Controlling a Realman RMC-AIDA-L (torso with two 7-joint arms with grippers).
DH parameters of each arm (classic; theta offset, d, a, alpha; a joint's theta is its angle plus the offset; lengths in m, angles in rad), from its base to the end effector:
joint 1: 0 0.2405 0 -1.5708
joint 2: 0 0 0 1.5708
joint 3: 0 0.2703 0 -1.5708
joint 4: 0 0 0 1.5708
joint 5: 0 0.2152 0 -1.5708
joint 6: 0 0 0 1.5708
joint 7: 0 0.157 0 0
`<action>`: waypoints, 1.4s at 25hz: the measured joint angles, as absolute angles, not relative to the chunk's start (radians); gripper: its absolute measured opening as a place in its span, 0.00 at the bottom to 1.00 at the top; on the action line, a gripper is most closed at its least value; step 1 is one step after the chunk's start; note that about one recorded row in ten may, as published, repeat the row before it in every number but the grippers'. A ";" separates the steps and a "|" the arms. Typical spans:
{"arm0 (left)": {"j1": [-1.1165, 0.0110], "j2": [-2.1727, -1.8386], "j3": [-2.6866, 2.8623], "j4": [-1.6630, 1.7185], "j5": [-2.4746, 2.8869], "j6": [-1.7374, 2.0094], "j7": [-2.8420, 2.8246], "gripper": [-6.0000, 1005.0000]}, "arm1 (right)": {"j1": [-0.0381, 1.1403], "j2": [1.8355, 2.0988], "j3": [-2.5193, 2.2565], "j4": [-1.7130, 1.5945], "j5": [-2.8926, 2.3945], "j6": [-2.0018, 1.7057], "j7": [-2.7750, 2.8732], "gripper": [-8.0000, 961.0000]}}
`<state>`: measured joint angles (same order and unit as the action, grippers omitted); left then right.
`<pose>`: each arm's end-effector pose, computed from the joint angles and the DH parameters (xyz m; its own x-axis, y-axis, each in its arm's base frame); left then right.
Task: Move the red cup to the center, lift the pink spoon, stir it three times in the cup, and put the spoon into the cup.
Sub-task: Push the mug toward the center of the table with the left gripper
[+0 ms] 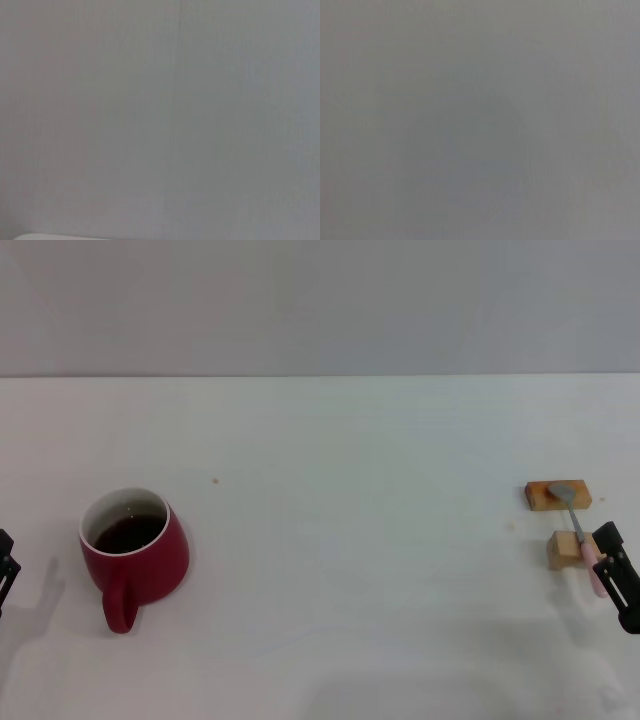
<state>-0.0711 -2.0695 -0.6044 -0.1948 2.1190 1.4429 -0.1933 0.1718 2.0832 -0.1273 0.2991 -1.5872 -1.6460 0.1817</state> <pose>-0.3993 0.2094 -0.0158 0.6523 -0.0383 0.7570 0.7575 -0.0043 -0.6529 0.3337 0.2074 -0.0582 0.5307 0.1038 -0.8412 -0.7953 -0.2821 -0.5366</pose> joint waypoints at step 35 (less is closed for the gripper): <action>-0.100 -2.070 -0.562 -0.207 2.118 1.399 -0.050 0.28 | 0.157 2.081 -0.136 0.297 -1.591 -1.678 0.187 0.78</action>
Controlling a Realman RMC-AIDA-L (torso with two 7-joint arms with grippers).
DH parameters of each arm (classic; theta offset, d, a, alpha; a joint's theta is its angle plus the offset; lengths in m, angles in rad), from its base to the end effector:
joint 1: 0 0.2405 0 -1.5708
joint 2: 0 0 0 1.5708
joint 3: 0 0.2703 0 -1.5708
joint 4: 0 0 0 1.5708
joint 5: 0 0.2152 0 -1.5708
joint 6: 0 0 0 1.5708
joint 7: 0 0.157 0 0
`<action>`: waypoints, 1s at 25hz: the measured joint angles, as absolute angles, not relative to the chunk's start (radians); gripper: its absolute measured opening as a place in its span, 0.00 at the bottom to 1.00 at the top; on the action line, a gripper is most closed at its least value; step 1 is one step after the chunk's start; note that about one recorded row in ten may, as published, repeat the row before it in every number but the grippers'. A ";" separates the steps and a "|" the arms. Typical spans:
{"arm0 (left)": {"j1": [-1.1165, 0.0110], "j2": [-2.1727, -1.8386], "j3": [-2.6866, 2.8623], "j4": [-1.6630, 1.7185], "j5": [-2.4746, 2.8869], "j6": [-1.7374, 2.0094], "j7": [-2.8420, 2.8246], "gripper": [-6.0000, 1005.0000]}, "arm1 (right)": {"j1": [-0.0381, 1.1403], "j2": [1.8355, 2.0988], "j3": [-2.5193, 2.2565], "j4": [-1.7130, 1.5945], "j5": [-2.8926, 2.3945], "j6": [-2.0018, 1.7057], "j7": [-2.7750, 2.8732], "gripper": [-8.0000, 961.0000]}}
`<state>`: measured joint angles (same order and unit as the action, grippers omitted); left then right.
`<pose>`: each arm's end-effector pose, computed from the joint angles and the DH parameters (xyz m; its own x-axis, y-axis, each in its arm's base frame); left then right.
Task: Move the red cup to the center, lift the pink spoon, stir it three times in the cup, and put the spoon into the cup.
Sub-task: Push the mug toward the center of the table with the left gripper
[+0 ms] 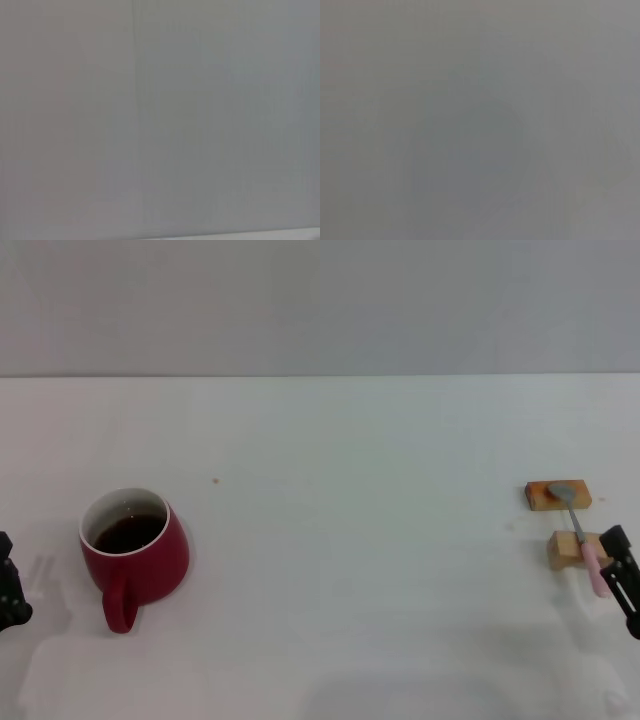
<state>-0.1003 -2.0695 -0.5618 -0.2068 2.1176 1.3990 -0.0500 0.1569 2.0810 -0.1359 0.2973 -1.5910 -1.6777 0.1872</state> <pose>-0.3925 0.2206 -0.0278 0.7492 -0.0133 0.6622 0.6606 -0.0580 -0.7485 0.3334 0.2009 -0.0550 0.5224 0.1201 -0.8442 -0.7957 -0.2871 -0.5333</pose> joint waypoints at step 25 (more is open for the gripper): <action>-0.202 -2.064 -0.474 -0.147 2.130 1.285 -0.034 0.00 | 0.126 2.083 -0.198 0.298 -1.601 -1.747 0.187 0.78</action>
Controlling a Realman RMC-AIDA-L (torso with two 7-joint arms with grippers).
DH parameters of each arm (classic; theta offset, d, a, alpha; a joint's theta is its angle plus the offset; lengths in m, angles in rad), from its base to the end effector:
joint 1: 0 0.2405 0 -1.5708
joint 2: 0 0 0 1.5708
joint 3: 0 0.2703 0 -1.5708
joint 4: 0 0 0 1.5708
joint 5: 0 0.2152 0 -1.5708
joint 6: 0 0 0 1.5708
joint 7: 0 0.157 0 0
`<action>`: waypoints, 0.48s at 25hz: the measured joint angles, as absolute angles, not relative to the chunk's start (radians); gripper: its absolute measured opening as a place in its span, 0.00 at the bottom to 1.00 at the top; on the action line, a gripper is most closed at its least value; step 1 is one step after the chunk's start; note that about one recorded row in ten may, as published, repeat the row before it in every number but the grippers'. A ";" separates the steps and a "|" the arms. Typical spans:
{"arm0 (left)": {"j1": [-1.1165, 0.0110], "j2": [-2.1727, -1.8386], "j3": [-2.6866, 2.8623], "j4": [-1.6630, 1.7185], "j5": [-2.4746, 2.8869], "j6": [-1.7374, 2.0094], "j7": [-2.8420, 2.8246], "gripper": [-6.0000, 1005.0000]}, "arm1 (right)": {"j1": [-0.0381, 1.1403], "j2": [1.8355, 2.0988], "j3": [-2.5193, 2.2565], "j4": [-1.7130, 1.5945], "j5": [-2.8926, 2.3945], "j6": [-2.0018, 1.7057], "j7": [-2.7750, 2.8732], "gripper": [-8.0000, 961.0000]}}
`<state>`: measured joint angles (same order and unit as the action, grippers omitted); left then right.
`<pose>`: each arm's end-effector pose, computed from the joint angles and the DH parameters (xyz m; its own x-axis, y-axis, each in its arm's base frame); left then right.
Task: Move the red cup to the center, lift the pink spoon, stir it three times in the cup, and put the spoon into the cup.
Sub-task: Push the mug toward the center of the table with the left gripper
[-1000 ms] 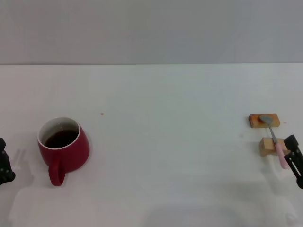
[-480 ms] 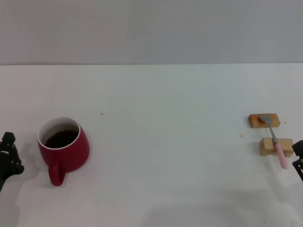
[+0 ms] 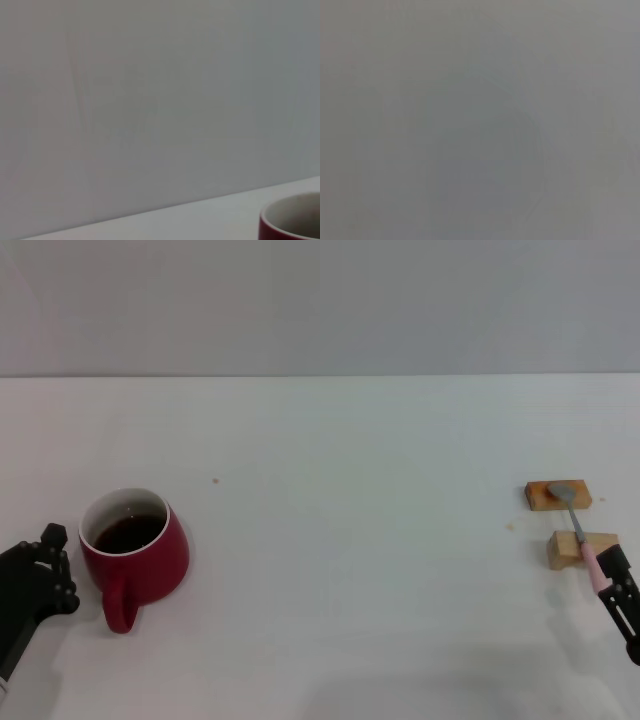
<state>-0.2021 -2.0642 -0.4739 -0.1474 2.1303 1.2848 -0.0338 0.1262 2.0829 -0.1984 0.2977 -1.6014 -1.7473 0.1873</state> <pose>-0.3897 0.2504 -0.0441 0.8145 0.0566 0.5774 0.5757 -0.2020 -0.7923 0.3269 0.1823 -0.0566 0.5037 0.1360 -0.8531 -0.7861 -0.3374 -0.5179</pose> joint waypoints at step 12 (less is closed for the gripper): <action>-0.218 -2.064 -0.423 -0.147 2.130 1.285 -0.034 0.00 | 0.136 2.082 -0.206 0.312 -1.603 -1.752 0.188 0.78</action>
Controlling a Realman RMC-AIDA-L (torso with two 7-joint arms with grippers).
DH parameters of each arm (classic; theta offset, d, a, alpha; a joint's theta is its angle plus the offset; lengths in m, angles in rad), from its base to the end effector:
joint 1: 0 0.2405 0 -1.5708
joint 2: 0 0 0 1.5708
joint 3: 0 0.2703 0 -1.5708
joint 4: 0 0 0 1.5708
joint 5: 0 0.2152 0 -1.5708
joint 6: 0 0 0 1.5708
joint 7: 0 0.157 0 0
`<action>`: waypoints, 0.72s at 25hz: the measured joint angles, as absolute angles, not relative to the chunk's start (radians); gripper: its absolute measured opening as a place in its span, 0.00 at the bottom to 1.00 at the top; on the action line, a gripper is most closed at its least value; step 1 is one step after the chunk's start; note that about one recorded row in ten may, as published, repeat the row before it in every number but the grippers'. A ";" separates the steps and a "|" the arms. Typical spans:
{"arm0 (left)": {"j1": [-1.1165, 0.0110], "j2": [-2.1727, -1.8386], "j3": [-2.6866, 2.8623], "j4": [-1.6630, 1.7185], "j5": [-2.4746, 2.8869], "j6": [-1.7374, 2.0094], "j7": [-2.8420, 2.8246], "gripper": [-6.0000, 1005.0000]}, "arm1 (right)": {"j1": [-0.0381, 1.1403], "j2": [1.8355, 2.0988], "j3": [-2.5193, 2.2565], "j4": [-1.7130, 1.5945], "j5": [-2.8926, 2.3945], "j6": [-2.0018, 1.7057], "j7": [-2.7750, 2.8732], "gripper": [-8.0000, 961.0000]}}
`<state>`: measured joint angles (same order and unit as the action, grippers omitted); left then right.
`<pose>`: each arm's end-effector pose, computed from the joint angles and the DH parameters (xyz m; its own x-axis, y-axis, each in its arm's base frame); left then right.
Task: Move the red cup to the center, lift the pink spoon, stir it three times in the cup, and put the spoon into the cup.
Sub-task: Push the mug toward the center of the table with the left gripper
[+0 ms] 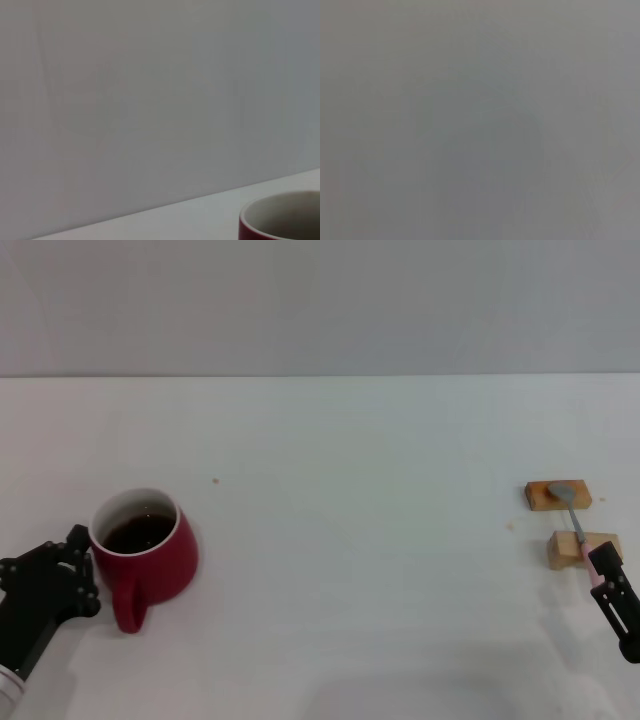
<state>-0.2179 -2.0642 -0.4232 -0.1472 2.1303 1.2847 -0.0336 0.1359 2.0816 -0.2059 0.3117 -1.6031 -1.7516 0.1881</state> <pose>-0.3824 0.2531 -0.0514 0.8221 0.0491 0.5672 0.5589 -0.2591 -0.7877 0.3226 0.1838 -0.0584 0.4903 0.1365 -0.8608 -0.7877 -0.3533 -0.5047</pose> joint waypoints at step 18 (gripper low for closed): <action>-0.235 -2.068 -0.356 -0.180 2.130 1.294 -0.036 0.00 | 0.155 2.082 -0.209 0.316 -1.604 -1.751 0.189 0.78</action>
<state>-0.2354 -2.0682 -0.3562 -0.1803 2.1299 1.2936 -0.0359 0.1548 2.0815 -0.2086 0.3160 -1.6039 -1.7513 0.1887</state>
